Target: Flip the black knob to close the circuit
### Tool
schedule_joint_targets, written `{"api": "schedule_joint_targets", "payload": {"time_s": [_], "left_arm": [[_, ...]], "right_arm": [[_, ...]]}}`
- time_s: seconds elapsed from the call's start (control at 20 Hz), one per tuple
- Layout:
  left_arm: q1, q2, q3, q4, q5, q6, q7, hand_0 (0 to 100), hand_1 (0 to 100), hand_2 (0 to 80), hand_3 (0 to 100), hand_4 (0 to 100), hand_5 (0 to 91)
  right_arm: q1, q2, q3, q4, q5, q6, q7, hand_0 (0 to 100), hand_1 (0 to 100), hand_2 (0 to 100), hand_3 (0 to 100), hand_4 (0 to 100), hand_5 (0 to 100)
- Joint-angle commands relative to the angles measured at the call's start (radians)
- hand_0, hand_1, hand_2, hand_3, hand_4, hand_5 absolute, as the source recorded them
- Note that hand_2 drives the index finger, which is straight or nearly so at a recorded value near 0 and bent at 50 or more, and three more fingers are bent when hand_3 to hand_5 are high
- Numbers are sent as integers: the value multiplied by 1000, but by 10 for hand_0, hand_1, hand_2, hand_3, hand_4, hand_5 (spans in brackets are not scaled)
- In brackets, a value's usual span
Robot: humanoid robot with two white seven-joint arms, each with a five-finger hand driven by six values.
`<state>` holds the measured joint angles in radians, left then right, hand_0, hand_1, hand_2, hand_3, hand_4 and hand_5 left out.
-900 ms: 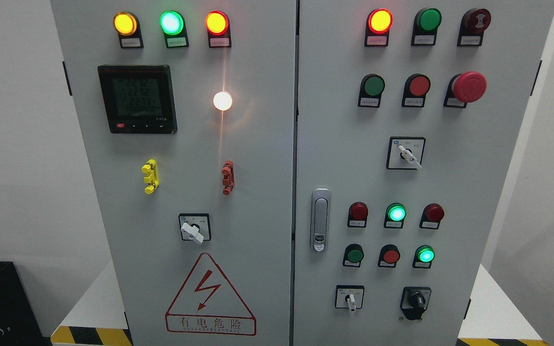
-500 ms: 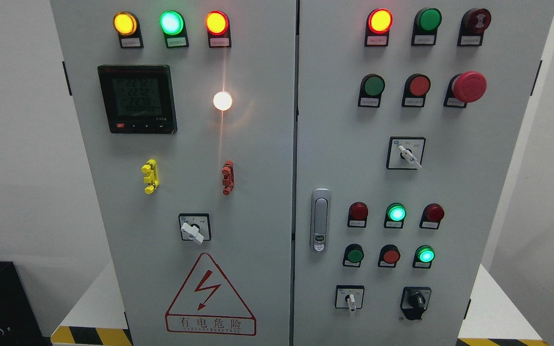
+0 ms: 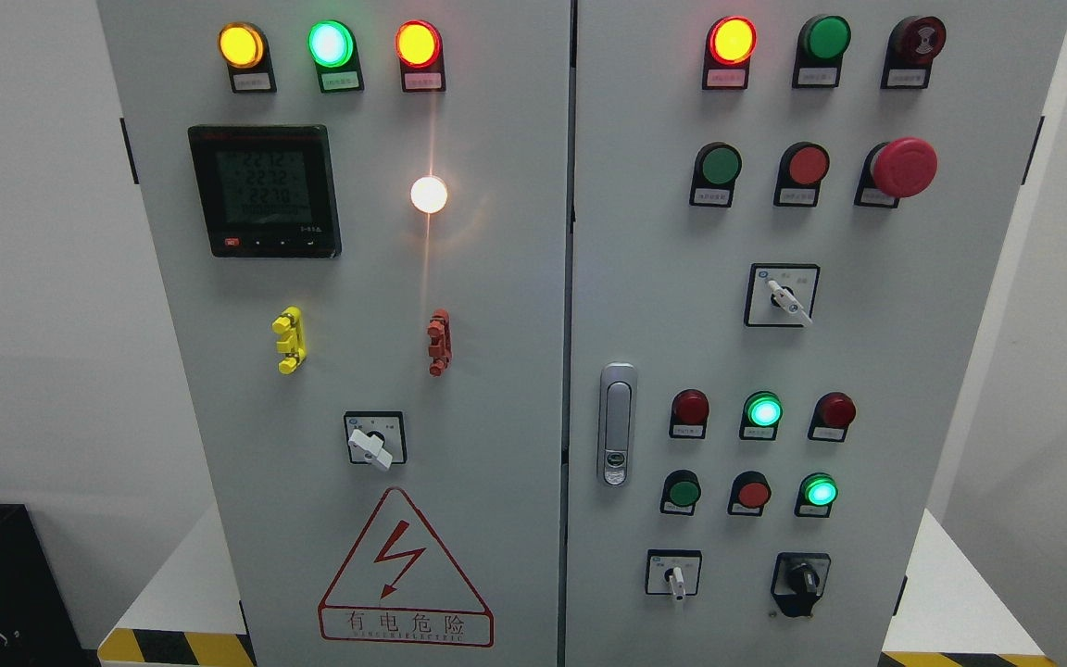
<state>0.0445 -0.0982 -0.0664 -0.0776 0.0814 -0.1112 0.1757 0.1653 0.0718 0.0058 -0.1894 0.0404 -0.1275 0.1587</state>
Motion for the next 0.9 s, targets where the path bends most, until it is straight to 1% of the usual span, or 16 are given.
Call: {"api": "schedule_joint_targets", "payload": {"time_s": [0.0, 0.1, 0.15, 0.2, 0.25, 0.3, 0.35, 0.45, 0.55, 0.6, 0.7, 0.75, 0.85], "left_arm": [[0, 0, 0, -1, 0, -1, 1, 120, 556, 0, 0, 0, 0], [0, 0, 0, 1, 0, -1, -1, 120, 556, 0, 0, 0, 0], [0, 0, 0, -1, 0, -1, -1, 120, 556, 0, 0, 0, 0], [0, 0, 0, 1, 0, -1, -1, 120, 556, 0, 0, 0, 0], [0, 0, 0, -1, 0, -1, -1, 120, 556, 0, 0, 0, 0], [0, 0, 0, -1, 0, -1, -1, 120, 556, 0, 0, 0, 0], [0, 0, 0, 1, 0, -1, -1, 120, 556, 0, 0, 0, 0], [0, 0, 0, 1, 0, -1, -1, 120, 556, 0, 0, 0, 0], [0, 0, -1, 1, 0, -1, -1, 120, 556, 0, 0, 0, 0], [0, 0, 0, -1, 0, -1, -1, 120, 556, 0, 0, 0, 0], [0, 0, -1, -1, 0, -1, -1, 120, 556, 0, 0, 0, 0], [0, 0, -1, 1, 0, -1, -1, 120, 556, 0, 0, 0, 0], [0, 0, -1, -1, 0, -1, -1, 120, 556, 0, 0, 0, 0]], "right_arm": [[-24, 14, 13, -177, 70, 64, -4, 0, 44, 68, 79, 3, 0], [-44, 6, 13, -214, 126, 81, -13, 0, 41, 147, 161, 104, 0], [-55, 3, 13, -222, 159, 83, -16, 0, 40, 161, 176, 116, 0], [-68, 0, 13, -223, 197, 83, -27, 0, 40, 198, 199, 145, 0], [-79, -7, 13, -225, 246, 83, -46, 0, 40, 226, 227, 178, 0], [-88, -16, 14, -228, 307, 83, -62, 0, 39, 233, 234, 185, 0], [-95, -20, 14, -235, 369, 83, -68, 0, 35, 253, 269, 218, 0], [-99, -20, 13, -272, 465, 89, -85, 0, 33, 271, 314, 266, 25], [-99, -20, 13, -324, 533, 110, -103, 0, 31, 329, 411, 353, 115], [-99, -20, 13, -352, 562, 114, -108, 0, 31, 339, 427, 364, 128], [-99, -18, 11, -398, 617, 115, -128, 0, 37, 410, 517, 437, 208], [-99, -18, 11, -418, 633, 115, -136, 0, 39, 423, 531, 449, 219], [-99, -18, 11, -462, 653, 115, -137, 0, 41, 469, 585, 491, 271]]}}
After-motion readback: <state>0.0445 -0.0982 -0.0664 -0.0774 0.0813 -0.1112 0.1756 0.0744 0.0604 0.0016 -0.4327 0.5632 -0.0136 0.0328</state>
